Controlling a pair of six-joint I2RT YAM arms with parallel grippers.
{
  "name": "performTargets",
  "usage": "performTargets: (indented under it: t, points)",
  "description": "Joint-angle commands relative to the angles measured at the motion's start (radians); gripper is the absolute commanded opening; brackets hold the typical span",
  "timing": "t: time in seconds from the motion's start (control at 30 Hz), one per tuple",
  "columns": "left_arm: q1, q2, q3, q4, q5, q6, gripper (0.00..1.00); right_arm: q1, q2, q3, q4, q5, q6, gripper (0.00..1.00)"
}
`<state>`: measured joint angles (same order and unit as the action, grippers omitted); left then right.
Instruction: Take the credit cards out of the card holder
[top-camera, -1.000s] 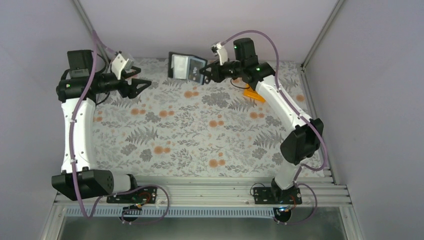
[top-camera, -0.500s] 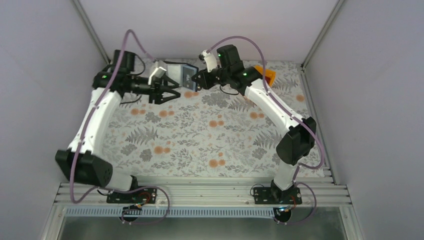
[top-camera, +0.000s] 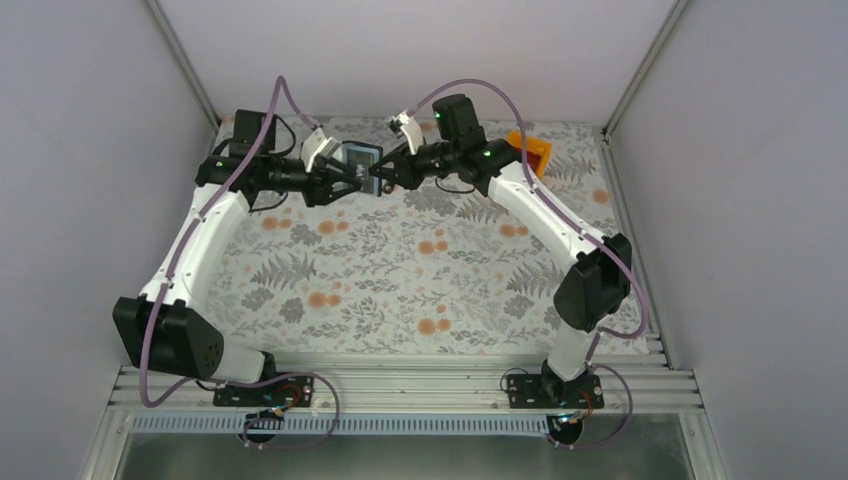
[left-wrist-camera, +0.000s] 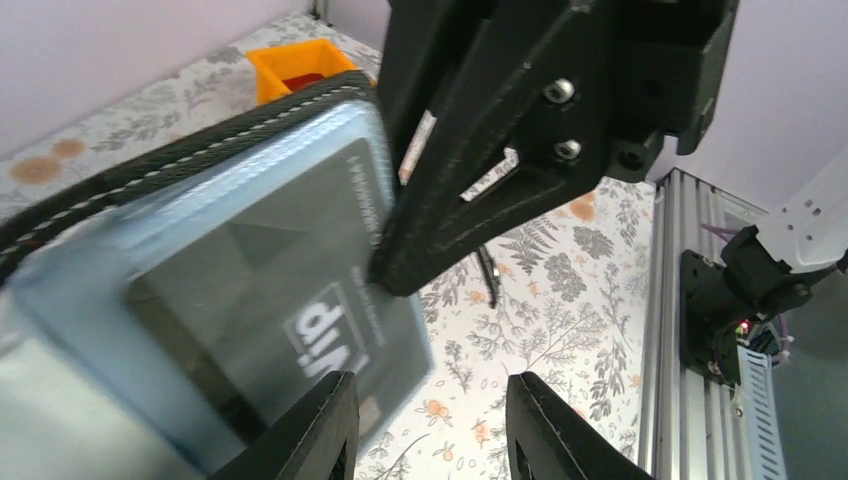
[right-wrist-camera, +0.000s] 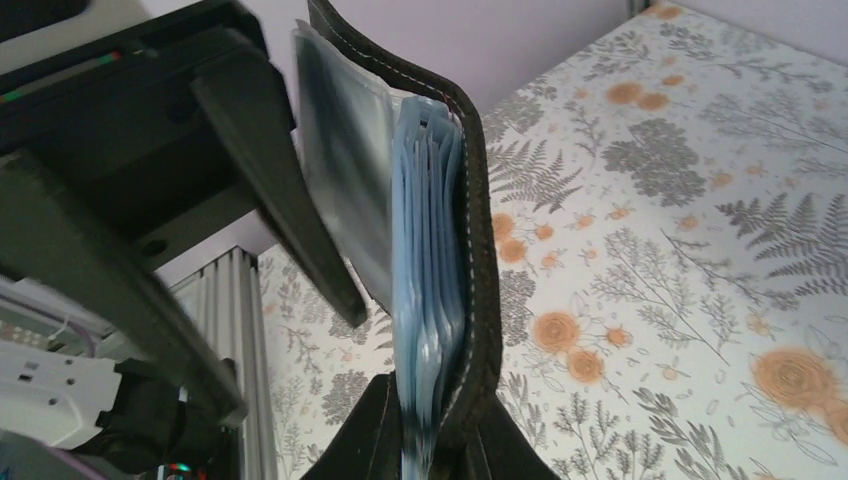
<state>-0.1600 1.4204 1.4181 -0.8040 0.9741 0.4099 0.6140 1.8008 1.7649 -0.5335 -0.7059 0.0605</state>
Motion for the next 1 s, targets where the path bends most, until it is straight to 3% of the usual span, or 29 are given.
performTargets:
  t: [0.0,0.53,0.73,0.87,0.97]
  points:
    - [0.033,-0.03,-0.019,0.032,-0.012,-0.012,0.39,0.011,-0.07,-0.023,0.08,-0.1,-0.037,0.04]
    - [0.039,0.016,-0.002,0.038,0.136,-0.02,0.37,0.028,-0.106,-0.059,0.118,-0.236,-0.129,0.04]
    - [0.01,0.044,0.082,-0.001,0.255,-0.023,0.15,0.032,-0.071,-0.032,0.109,-0.181,-0.124,0.04]
    - [0.01,0.047,0.135,-0.071,0.346,0.022,0.12,0.031,-0.057,-0.022,0.107,-0.179,-0.121,0.04]
    - [0.01,0.036,0.157,-0.089,0.378,0.033,0.03,0.031,-0.049,-0.012,0.114,-0.199,-0.109,0.04]
